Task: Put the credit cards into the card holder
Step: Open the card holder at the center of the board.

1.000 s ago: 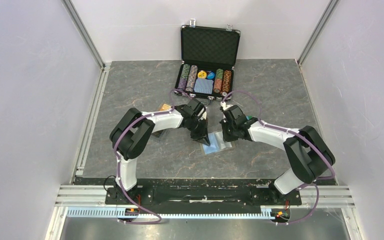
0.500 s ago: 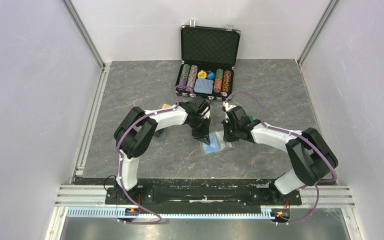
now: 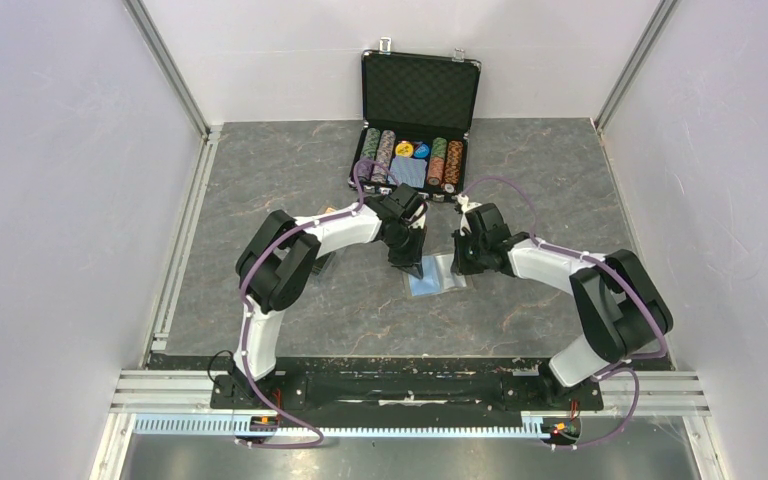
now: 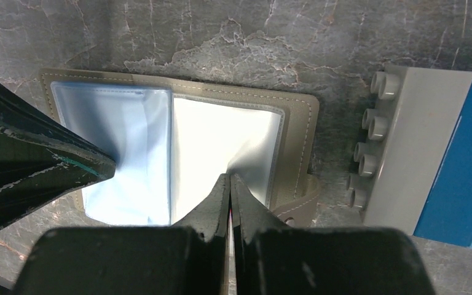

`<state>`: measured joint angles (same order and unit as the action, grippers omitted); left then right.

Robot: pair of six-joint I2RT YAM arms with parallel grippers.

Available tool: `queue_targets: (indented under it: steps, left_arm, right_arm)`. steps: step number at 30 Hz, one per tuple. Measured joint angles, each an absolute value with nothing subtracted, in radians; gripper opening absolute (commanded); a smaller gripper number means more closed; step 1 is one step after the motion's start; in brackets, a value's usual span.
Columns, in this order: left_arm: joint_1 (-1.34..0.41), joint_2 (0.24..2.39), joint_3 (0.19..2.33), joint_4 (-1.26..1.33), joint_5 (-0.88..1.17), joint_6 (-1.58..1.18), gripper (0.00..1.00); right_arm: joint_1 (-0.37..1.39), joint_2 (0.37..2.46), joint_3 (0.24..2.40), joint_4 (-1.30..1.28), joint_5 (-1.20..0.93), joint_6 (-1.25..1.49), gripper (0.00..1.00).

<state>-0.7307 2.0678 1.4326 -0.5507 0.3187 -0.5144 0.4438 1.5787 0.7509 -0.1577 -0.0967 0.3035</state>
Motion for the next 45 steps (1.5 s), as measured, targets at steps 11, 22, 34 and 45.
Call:
queue_targets:
  steps: [11, 22, 34, 45]
  left_arm:
    - [-0.731, 2.083, 1.457, -0.564, 0.316, -0.514, 0.02]
    - [-0.731, 2.09, 1.468, -0.576, 0.314, -0.514, 0.02]
    - [-0.737, 2.056, 1.45, -0.572, 0.273, -0.516, 0.29]
    - [-0.636, 1.807, 1.327, -0.568, 0.228, -0.566, 0.6]
  right_arm:
    - [0.394, 1.562, 0.759, -0.191, -0.096, 0.295, 0.0]
    - [0.342, 1.579, 0.751, -0.198, -0.126, 0.279, 0.0]
    - [0.331, 1.559, 0.734, -0.178, -0.165, 0.234, 0.0]
    - [0.302, 1.546, 0.762, -0.278, -0.208, 0.197, 0.0]
